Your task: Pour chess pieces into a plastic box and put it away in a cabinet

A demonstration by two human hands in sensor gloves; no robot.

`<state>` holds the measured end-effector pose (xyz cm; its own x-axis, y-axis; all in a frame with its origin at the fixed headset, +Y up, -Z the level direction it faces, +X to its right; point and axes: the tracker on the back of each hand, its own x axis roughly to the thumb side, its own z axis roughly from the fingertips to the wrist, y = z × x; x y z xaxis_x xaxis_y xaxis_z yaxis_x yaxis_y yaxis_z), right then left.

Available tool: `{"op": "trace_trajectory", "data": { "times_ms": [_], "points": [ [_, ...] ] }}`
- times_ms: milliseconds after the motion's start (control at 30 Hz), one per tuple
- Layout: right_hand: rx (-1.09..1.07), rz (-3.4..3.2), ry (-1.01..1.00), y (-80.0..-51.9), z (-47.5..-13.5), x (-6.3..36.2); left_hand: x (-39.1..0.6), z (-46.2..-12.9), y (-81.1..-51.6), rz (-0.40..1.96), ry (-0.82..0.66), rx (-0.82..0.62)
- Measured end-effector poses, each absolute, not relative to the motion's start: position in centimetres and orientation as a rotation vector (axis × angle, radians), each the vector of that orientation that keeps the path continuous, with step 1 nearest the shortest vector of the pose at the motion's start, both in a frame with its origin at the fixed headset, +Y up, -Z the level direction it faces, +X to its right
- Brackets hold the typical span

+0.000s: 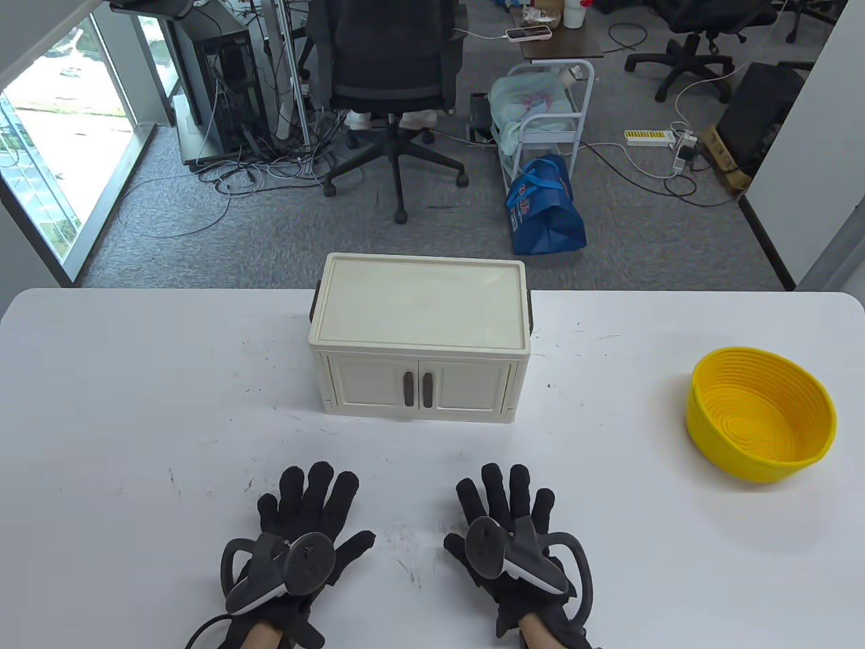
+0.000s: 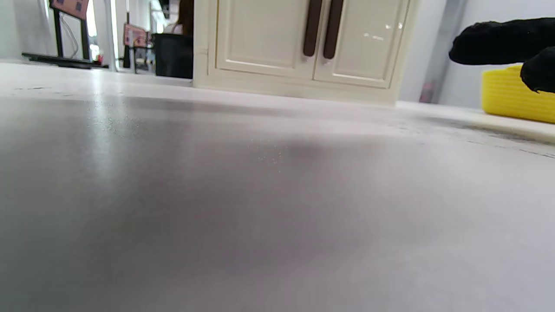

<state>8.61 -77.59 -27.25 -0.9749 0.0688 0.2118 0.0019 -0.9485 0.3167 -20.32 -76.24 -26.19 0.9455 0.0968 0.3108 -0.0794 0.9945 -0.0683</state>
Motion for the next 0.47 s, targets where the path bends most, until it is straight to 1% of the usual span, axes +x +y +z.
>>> {"op": "trace_trajectory", "data": {
  "times_ms": [233,467],
  "points": [
    [0.373,3.056,0.433,-77.12,-26.71,8.46,-20.13,-26.09,-76.30,0.085,-0.321,-0.061],
    [0.380,3.038,0.462,-77.06,-26.72,8.55,-20.45,-26.15,-76.42,0.108,-0.301,-0.069]
  ]
}}
